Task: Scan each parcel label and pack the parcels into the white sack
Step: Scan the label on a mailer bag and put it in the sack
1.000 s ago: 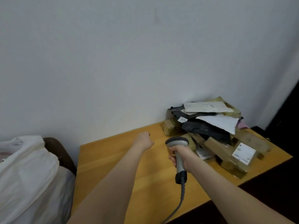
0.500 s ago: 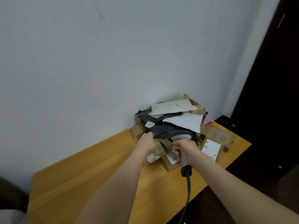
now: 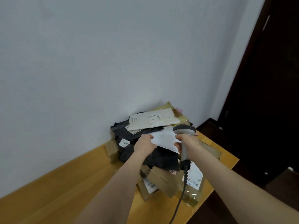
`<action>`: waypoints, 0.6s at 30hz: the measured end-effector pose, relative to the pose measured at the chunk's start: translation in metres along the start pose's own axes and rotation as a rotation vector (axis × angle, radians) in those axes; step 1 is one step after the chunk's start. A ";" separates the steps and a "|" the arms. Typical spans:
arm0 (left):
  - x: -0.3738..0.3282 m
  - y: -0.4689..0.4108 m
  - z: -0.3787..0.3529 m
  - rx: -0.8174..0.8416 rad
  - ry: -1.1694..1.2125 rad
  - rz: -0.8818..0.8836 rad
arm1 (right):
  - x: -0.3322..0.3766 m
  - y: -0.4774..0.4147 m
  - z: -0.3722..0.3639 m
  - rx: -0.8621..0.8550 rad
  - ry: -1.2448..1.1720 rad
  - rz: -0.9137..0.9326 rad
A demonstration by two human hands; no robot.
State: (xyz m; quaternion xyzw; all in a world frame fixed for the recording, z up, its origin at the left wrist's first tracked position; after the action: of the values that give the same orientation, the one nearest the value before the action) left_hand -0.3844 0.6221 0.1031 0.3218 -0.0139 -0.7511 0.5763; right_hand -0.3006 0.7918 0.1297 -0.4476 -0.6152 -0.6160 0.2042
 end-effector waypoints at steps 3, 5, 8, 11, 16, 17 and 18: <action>-0.016 -0.037 0.001 -0.037 0.001 0.059 | 0.019 -0.036 0.015 0.027 -0.042 0.002; -0.030 -0.063 0.004 -0.080 -0.018 0.096 | 0.030 -0.058 0.022 0.055 -0.074 0.006; -0.045 -0.100 0.008 -0.139 -0.070 0.129 | 0.040 -0.087 0.030 0.083 -0.125 0.011; -0.049 -0.137 0.007 -0.141 -0.130 0.150 | 0.042 -0.109 0.037 0.097 -0.163 -0.004; -0.047 -0.175 -0.001 -0.118 -0.263 0.187 | 0.046 -0.135 0.038 0.143 -0.193 -0.040; -0.047 -0.177 0.000 -0.137 -0.293 0.196 | 0.046 -0.137 0.038 0.153 -0.195 -0.045; -0.048 -0.177 0.003 -0.176 -0.314 0.204 | 0.046 -0.138 0.037 0.164 -0.195 -0.047</action>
State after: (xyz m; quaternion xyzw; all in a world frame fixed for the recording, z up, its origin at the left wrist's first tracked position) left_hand -0.5310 0.7222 0.0589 0.1461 -0.0706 -0.7282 0.6659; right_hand -0.4242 0.8626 0.0817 -0.4726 -0.6907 -0.5220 0.1648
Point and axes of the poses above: each hand's wrist, its own y-axis away from the middle knuckle, its own z-axis out of the back of the hand, x = y × z, the point moved 5 cm from there along -y, towards the middle knuckle, and after that the axes turned 15 degrees about x, right-handed, at the moved point
